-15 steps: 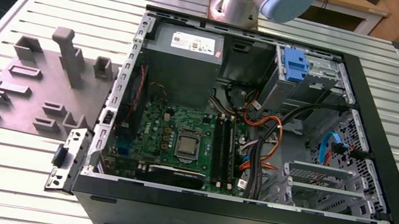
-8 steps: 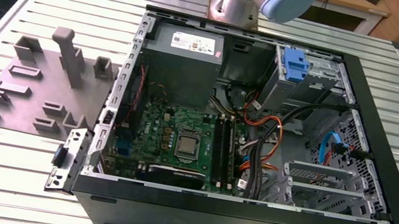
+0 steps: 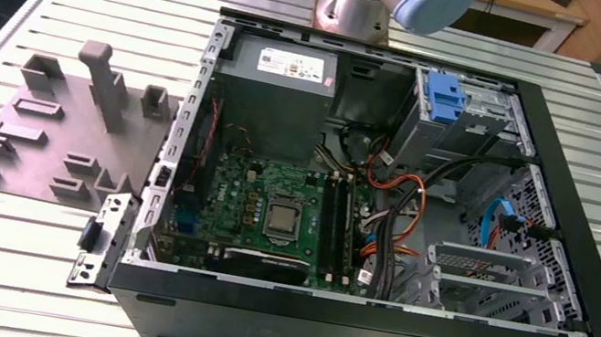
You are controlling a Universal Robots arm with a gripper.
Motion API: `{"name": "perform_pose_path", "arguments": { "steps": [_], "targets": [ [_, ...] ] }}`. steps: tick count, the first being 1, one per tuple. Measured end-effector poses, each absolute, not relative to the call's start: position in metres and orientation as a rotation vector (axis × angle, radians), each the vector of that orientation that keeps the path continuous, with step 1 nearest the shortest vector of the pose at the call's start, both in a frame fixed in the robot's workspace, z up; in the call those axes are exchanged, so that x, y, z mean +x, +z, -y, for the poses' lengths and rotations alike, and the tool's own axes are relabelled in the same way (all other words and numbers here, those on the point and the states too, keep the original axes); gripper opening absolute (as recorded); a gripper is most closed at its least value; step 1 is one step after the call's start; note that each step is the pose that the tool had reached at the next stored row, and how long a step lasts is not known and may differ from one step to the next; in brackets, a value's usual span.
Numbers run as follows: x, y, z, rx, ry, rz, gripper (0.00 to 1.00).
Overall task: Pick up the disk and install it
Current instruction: 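Pick up the disk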
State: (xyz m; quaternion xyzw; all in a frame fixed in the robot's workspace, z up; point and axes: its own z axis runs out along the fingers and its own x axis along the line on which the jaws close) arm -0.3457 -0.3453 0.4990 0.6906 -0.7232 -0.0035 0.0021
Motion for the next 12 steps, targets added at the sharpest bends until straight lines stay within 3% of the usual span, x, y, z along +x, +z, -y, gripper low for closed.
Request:
{"name": "perform_pose_path", "arguments": {
  "steps": [12],
  "targets": [
    [-0.3391, 0.499, 0.3453, 2.167, -0.011, 2.269, 0.36]
  ]
}}
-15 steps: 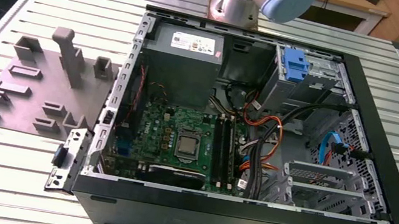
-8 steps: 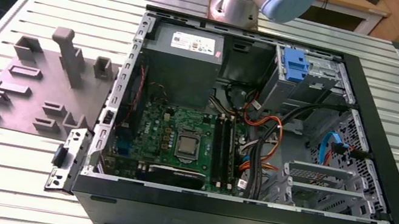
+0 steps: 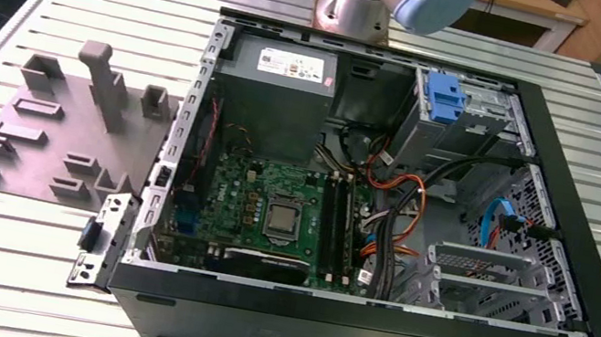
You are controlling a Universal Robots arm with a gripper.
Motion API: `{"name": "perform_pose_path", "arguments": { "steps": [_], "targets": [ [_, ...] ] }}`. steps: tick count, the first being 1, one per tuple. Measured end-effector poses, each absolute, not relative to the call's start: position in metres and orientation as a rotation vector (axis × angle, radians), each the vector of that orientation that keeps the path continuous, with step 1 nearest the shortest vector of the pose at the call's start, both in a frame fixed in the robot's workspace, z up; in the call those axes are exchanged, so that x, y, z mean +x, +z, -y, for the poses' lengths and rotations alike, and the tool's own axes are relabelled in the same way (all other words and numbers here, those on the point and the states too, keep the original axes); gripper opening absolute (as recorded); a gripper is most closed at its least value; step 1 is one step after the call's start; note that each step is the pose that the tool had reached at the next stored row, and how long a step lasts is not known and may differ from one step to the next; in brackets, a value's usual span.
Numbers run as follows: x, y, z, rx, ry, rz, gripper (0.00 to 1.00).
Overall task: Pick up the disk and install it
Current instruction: 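Pick up the disk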
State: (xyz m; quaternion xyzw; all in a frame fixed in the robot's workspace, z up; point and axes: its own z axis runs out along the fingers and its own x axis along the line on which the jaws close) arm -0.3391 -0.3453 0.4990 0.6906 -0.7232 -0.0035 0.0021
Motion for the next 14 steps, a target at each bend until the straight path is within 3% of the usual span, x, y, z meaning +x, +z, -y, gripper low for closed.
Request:
{"name": "perform_pose_path", "arguments": {
  "steps": [14],
  "targets": [
    [-0.3338, 0.4989, 0.3453, 2.167, -0.011, 2.269, 0.36]
  ]
}}
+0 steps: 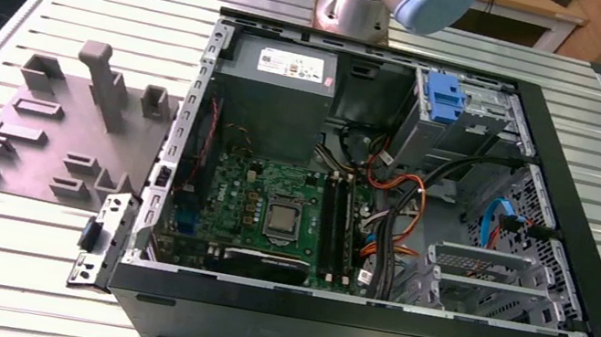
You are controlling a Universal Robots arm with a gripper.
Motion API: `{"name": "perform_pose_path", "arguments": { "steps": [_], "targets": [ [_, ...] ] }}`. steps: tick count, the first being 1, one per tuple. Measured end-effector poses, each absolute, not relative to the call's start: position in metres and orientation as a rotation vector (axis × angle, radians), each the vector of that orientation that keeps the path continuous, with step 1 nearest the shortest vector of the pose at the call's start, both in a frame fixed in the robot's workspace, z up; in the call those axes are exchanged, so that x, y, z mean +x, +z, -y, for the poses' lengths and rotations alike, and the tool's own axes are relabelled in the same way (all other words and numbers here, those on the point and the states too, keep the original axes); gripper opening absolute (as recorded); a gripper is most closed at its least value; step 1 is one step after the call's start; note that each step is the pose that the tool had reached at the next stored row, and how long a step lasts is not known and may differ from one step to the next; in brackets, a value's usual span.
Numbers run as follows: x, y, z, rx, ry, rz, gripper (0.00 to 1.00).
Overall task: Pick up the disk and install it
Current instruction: 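Pick up the disk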
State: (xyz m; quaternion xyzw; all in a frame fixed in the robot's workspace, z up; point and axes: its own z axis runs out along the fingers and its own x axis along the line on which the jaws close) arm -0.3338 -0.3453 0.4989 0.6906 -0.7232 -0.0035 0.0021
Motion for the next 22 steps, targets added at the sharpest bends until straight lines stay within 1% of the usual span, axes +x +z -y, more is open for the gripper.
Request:
{"name": "perform_pose_path", "arguments": {
  "steps": [22],
  "targets": [
    [-0.327, 0.499, 0.3453, 2.167, -0.011, 2.269, 0.36]
  ]
}}
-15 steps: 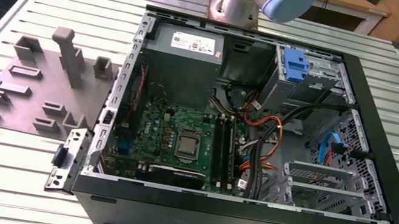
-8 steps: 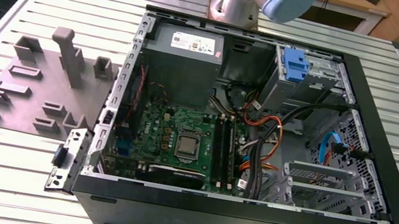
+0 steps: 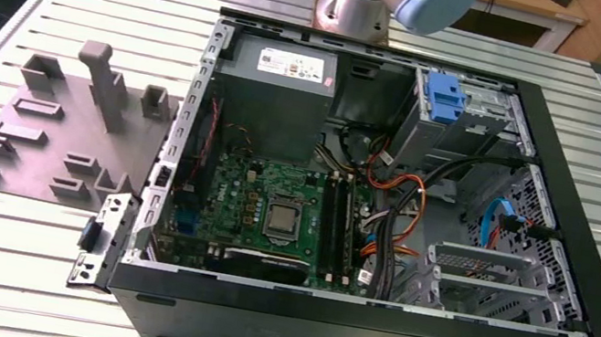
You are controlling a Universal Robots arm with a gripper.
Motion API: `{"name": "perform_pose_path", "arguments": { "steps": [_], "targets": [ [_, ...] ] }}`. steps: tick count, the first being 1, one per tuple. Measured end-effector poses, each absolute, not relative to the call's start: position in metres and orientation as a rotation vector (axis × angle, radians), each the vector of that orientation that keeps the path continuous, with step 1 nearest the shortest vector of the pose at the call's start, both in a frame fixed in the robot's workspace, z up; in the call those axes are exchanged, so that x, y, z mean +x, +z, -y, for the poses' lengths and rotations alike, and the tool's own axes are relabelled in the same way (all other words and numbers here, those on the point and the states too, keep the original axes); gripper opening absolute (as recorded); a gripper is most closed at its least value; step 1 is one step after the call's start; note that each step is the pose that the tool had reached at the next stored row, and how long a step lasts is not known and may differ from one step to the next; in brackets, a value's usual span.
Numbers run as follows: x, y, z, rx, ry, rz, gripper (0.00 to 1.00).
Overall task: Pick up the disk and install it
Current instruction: 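Pick up the disk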
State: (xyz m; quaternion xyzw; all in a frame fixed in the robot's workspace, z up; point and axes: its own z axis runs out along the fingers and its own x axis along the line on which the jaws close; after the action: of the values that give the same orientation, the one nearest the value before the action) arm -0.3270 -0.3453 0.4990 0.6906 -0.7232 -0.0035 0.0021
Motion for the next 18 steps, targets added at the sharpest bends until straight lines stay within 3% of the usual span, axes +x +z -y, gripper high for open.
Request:
{"name": "perform_pose_path", "arguments": {
  "steps": [18],
  "targets": [
    [-0.316, 0.499, 0.345, 2.167, -0.011, 2.269, 0.36]
  ]
}}
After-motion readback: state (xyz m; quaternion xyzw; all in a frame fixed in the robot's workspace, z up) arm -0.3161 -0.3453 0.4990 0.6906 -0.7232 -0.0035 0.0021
